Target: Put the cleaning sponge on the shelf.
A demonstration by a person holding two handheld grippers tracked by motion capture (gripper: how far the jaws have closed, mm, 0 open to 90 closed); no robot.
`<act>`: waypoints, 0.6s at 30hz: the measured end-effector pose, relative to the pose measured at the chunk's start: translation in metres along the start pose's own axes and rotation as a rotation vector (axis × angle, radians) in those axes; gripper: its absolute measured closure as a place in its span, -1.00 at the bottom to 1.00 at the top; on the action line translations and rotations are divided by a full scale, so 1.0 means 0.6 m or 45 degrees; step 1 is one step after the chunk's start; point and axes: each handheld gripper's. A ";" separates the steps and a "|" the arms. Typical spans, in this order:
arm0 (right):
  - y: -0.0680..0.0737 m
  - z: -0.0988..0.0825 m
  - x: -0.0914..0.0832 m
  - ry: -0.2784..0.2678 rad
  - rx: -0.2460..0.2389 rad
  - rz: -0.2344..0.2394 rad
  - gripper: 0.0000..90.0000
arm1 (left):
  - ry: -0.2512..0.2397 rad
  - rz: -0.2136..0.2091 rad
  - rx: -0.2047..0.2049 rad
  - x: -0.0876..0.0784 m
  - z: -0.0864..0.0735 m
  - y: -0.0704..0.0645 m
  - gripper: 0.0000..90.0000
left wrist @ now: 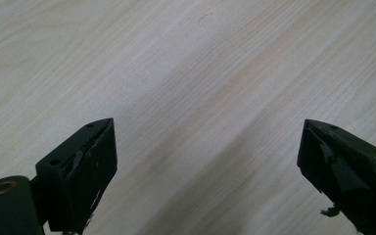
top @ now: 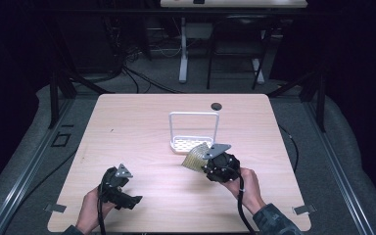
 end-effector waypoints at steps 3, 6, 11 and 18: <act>0.000 0.002 0.003 0.002 0.000 0.002 0.29 | 0.001 0.000 0.001 0.000 0.000 0.000 -0.83; 0.000 0.005 0.009 0.000 0.001 0.002 0.29 | 0.003 0.000 0.001 0.000 0.000 0.000 -0.83; 0.002 0.010 0.020 0.001 0.011 -0.004 0.29 | 0.010 0.004 -0.003 0.001 0.000 0.000 -0.83; -0.003 0.016 0.034 0.010 0.028 -0.038 0.29 | 0.009 0.004 -0.005 0.001 -0.001 0.000 -0.83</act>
Point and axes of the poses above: each handheld gripper's, and its own axes: x roughly forward along the jaws, z roughly out of its top, y roughly to its left, and after that the axes turned 4 degrees about -y, right-handed
